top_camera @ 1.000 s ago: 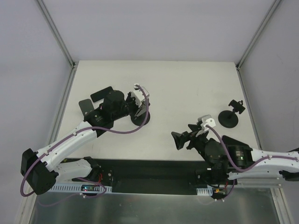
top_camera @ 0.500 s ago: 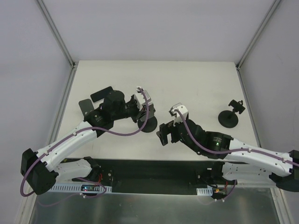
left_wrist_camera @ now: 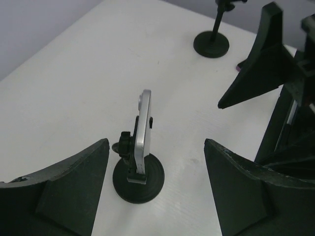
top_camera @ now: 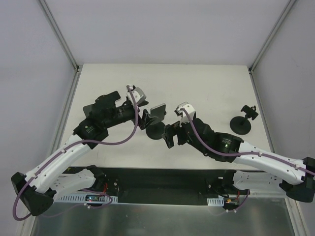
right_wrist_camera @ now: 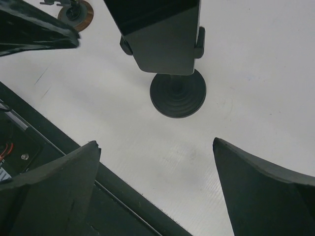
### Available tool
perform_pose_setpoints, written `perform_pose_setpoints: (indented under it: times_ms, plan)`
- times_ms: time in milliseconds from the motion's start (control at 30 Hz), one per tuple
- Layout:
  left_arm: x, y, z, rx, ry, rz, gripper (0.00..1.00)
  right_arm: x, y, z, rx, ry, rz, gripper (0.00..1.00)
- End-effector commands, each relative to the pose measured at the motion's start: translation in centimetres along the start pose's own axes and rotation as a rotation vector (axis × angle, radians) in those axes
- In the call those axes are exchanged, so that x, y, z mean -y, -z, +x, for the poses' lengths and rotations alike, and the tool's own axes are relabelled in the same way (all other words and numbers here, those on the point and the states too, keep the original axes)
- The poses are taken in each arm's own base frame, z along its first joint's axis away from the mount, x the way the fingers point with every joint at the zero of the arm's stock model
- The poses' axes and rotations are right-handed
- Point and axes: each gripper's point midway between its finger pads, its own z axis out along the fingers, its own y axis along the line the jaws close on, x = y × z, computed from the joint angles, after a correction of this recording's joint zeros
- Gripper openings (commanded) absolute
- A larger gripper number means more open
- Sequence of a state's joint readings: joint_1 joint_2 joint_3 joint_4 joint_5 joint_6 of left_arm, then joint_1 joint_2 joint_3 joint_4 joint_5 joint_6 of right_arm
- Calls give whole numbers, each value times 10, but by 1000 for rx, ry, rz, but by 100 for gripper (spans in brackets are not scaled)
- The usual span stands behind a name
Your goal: Place the phone on the phone stand
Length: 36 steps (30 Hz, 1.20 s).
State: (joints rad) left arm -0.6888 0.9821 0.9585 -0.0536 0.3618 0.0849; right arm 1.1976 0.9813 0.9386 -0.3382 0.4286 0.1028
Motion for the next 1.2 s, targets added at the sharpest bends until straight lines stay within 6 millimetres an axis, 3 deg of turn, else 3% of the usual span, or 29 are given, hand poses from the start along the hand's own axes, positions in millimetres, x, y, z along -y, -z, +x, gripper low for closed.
perform_pose_setpoints:
  times_ms: [0, 67, 100, 133, 167, 233, 300, 367, 400, 500, 767, 1033, 1167]
  plan:
    - [-13, 34, -54, 206, -24, -134, 76, -4, 1, -39, 56, -9, -7, 100]
    - [-31, 45, -55, 250, -26, -248, 77, -4, -6, -51, 63, -15, 10, 96]
    - [-39, 60, -63, 297, -26, -321, 77, -5, -7, -56, 69, -16, 9, 96]
    - [-60, 71, -59, 322, -12, -452, 79, -5, -15, -57, 58, 0, 19, 96]
    - [-71, 81, -59, 338, -6, -531, 80, -5, -16, -68, 76, -2, 28, 96]
    - [-96, 111, -54, 374, 23, -734, 82, -8, -27, -70, 58, 31, 37, 96]
    - [-107, 127, -53, 386, 16, -828, 83, -13, -32, -84, 71, 31, 34, 96]
    - [-115, 136, -51, 376, -10, -895, 83, -15, -44, -83, 46, 43, 58, 96]
    - [-116, 138, -52, 384, -17, -905, 83, -16, -46, -90, 56, 40, 66, 96]
    - [-118, 134, -47, 364, -36, -911, 83, -13, -61, -85, 35, 55, 113, 96]
    - [-117, 124, -43, 333, -42, -883, 85, -4, -77, -87, 76, 47, 193, 96]
    - [-120, 121, -41, 314, -39, -893, 97, -8, -90, -83, 74, 45, 187, 96]
    - [-121, 120, -39, 302, -45, -895, 97, -7, -95, -81, 74, 72, 190, 98]
